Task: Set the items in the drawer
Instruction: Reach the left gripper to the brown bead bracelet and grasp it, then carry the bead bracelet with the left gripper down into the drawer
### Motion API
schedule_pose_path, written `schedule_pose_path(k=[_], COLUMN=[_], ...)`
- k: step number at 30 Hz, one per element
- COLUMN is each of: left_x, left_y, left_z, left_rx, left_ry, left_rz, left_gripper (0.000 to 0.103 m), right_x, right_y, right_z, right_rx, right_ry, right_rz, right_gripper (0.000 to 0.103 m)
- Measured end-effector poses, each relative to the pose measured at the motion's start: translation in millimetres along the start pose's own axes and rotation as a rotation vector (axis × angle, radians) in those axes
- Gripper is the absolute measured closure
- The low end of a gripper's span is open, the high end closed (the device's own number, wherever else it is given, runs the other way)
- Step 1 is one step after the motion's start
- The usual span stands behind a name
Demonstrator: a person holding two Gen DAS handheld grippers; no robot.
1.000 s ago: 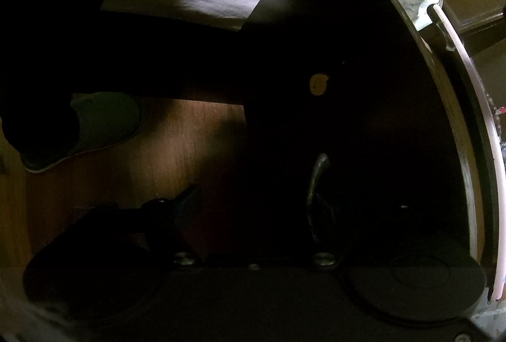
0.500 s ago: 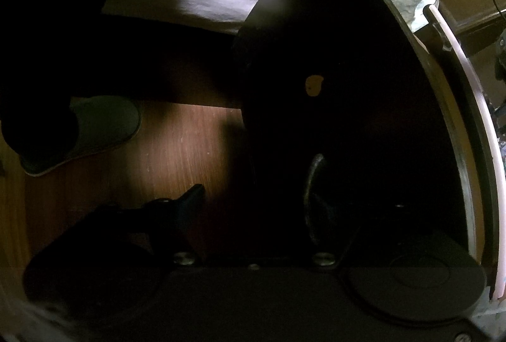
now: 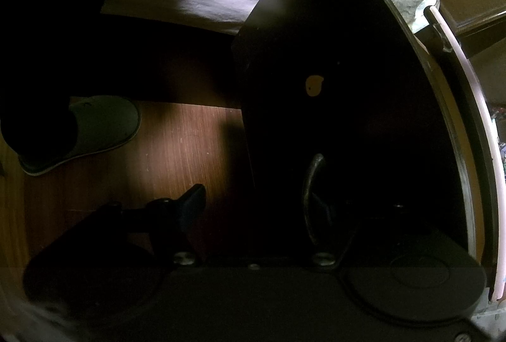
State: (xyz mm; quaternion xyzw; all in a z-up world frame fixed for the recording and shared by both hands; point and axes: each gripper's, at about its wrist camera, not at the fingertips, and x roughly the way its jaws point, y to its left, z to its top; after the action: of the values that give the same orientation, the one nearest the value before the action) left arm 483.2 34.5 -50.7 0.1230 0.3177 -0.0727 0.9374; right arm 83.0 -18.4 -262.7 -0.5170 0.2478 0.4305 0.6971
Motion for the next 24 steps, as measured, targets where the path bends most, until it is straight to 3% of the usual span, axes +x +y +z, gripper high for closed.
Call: schedule_pose_path(k=[4, 13, 19, 24], left_x=[-24, -71, -98, -122], left_y=[10, 13, 3, -16], left_z=[9, 21, 9, -25], left_rx=[-0.077, -0.125, -0.120, -0.100], left_ry=[-0.053, -0.135, -0.133, -0.085], left_rz=[-0.018, -0.025, -0.060, -0.101], left_gripper=[0.087, 0.087, 0.087, 0.087], right_x=[1, 2, 2, 2], right_y=[0, -1, 0, -1], right_z=[1, 1, 0, 0], right_rx=[0.000, -0.003, -0.007, -0.008], right_ry=[0.001, -0.001, -0.004, -0.002], right_rz=[0.002, 0.001, 0.000, 0.003], right_gripper=[0.032, 0.032, 0.031, 0.032])
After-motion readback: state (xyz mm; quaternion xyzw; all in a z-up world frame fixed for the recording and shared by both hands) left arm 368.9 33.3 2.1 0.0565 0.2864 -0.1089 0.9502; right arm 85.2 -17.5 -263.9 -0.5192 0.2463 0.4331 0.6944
